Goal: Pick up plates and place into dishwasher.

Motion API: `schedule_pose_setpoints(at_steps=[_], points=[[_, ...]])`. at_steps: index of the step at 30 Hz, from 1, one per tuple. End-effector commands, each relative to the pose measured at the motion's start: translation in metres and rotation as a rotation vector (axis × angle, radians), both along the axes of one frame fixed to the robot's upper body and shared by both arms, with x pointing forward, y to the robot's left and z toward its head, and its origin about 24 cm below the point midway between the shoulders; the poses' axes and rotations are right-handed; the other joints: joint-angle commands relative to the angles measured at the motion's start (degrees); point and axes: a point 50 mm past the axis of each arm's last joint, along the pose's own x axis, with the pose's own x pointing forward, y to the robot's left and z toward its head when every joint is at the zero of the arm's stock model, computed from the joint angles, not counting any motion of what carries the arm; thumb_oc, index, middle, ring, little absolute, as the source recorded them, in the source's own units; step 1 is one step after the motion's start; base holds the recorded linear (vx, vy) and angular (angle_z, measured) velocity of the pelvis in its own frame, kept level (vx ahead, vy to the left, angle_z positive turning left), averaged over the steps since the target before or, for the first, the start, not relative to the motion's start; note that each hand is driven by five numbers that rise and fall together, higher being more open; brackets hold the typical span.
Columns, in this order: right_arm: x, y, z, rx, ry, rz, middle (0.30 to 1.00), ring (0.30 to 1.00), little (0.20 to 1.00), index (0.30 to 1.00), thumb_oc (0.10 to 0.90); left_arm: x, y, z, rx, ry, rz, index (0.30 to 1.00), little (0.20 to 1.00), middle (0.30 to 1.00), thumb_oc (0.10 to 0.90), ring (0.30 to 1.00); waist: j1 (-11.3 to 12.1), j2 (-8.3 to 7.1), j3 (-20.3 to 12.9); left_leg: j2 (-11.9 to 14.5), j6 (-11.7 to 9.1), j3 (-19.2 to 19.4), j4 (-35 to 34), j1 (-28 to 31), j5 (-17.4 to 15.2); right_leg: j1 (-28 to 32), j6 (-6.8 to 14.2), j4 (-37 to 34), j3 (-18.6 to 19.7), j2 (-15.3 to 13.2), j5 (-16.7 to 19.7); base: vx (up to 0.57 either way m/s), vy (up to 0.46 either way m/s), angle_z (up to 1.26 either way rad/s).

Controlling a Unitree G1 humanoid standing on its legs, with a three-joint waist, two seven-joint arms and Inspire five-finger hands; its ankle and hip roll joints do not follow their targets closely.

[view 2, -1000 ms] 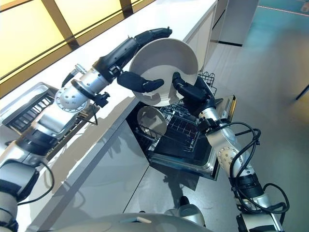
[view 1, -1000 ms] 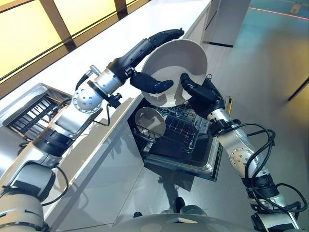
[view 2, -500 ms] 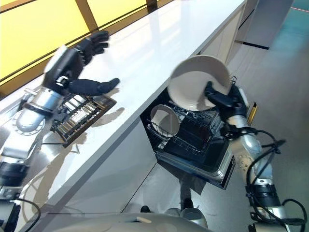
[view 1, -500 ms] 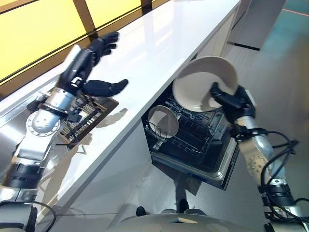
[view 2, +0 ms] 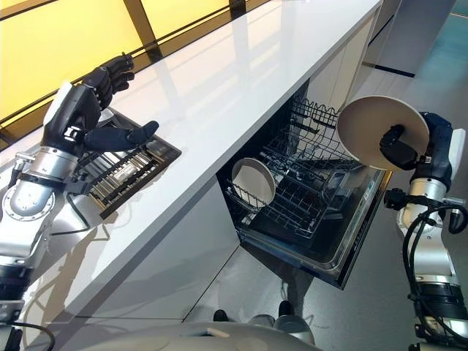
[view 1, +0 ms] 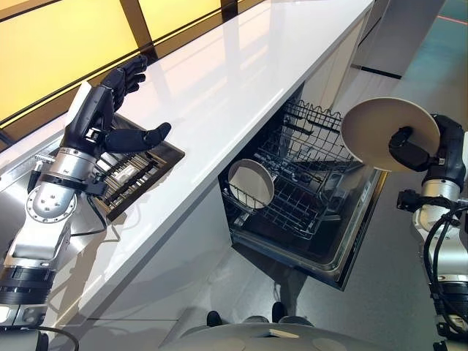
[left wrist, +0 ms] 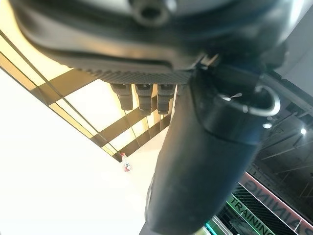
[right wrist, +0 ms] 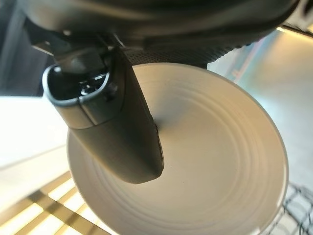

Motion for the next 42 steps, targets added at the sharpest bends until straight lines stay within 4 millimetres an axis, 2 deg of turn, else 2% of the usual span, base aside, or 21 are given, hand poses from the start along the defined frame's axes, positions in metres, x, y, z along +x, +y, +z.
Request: schedule_pose_setpoints(at_steps=[1, 9, 13, 14, 20, 24, 28, 33, 38, 42], points=[[0.024, 0.014, 0.067, -0.285, -0.152, 0.057, 0.3, 0.3, 0.2, 0.3, 0.1, -0.007, -0.027, 0.055, 0.039, -0.271, -0.145, 0.9, 0.9, 0.9, 0.8, 0.9, 1.6, -2.76, -2.5, -3.2, 0.5, -3.3, 0.4, 1.6, -4.2, 2.8, 3.2, 0.5, -2.3, 0.0, -0.6, 0.02, -0.033, 0.01], [0.055, 0.012, 0.05, -0.557, 0.168, 0.051, 0.3, 0.3, 0.2, 0.3, 0.1, -0.002, -0.045, 0.053, 0.028, -0.193, -0.278, 0.9, 0.9, 0.9, 0.8, 0.9, 3.8, -3.4, -1.1, -3.4, 0.7, -4.2, 0.4, 1.3, -4.2, 3.2, 3.0, 0.6, -3.8, -0.1, -0.9, 0.0, -0.047, 0.09], [0.071, 0.013, 0.036, -0.592, 0.286, 0.041, 0.3, 0.3, 0.2, 0.3, 0.1, 0.001, -0.053, 0.054, 0.005, -0.19, -0.311, 0.9, 0.9, 0.9, 0.8, 0.9, 5.2, -3.51, -0.1, -3.5, 1.0, -5.3, 0.4, 1.2, -3.9, 3.5, 2.6, 1.6, -4.9, 0.0, -1.6, 0.01, -0.049, 0.11], [0.074, 0.012, 0.027, -0.598, 0.315, 0.03, 0.3, 0.3, 0.2, 0.3, 0.1, 0.002, -0.055, 0.052, -0.004, -0.188, -0.325, 0.9, 0.9, 0.9, 0.8, 0.9, 5.6, -3.37, 0.3, -3.4, 1.1, -5.6, 0.4, 1.4, -3.9, 3.5, 2.4, 2.6, -5.2, 0.0, -2.1, 0.04, -0.048, 0.31], [0.085, 0.004, 0.004, -0.574, 0.456, -0.043, 0.3, 0.3, 0.2, 0.3, 0.1, 0.004, -0.068, 0.053, -0.018, -0.194, -0.374, 0.9, 0.9, 0.9, 0.8, 0.9, 7.4, -2.74, 2.2, -3.5, 1.0, -6.9, 0.4, 1.2, -3.5, 3.2, 2.0, 3.6, -6.4, -0.5, -2.3, 0.01, -0.027, 0.14], [0.092, -0.001, 0.008, -0.558, 0.487, -0.091, 0.3, 0.3, 0.2, 0.3, 0.1, 0.005, -0.072, 0.054, -0.023, -0.194, -0.389, 0.9, 0.9, 0.9, 0.8, 0.9, 8.5, -1.96, 3.4, -3.6, 1.1, -7.9, 0.4, 0.0, -3.1, 2.3, 1.6, 4.2, -6.8, -0.6, -2.7, -0.04, -0.01, 0.11], [0.102, -0.003, 0.032, -0.568, 0.442, -0.132, 0.3, 0.3, 0.2, 0.3, 0.1, 0.007, -0.073, 0.061, -0.031, -0.227, -0.392, 0.9, 0.9, 0.9, 0.8, 0.9, 9.3, -1.09, 5.8, -3.8, 0.9, -8.8, 0.6, -2.3, -2.4, 0.2, 1.4, 5.1, -7.2, -0.9, -2.8, -0.16, 0.002, 0.16], [0.108, -0.006, 0.051, -0.549, 0.422, -0.161, 0.3, 0.3, 0.2, 0.3, 0.1, 0.007, -0.074, 0.068, -0.053, -0.273, -0.405, 0.9, 0.9, 0.9, 0.8, 0.9, 10.0, -0.04, 8.2, -4.0, 1.0, -9.5, 0.7, -4.2, -1.8, -1.4, 1.1, 5.9, -7.7, -1.1, -3.1, -0.1, 0.016, 0.08], [0.113, -0.003, 0.056, -0.485, 0.396, -0.156, 0.3, 0.3, 0.2, 0.3, 0.1, 0.008, -0.078, 0.071, -0.064, -0.294, -0.421, 0.9, 0.9, 0.9, 0.8, 0.9, 10.4, 0.66, 9.7, -4.2, 1.0, -10.1, 1.3, -5.2, -1.6, -2.5, 0.6, 7.6, -8.2, -1.3, -3.8, -0.05, 0.018, 0.08], [0.121, 0.008, 0.06, -0.461, 0.379, -0.123, 0.3, 0.3, 0.2, 0.3, 0.1, 0.01, -0.081, 0.076, -0.079, -0.317, -0.431, 0.9, 0.9, 0.9, 0.8, 0.9, 10.7, 1.22, 10.8, -4.5, 1.1, -10.4, 1.5, -5.8, -1.5, -3.4, 0.3, 8.8, -8.6, -1.6, -4.4, -0.06, 0.031, 0.04]])
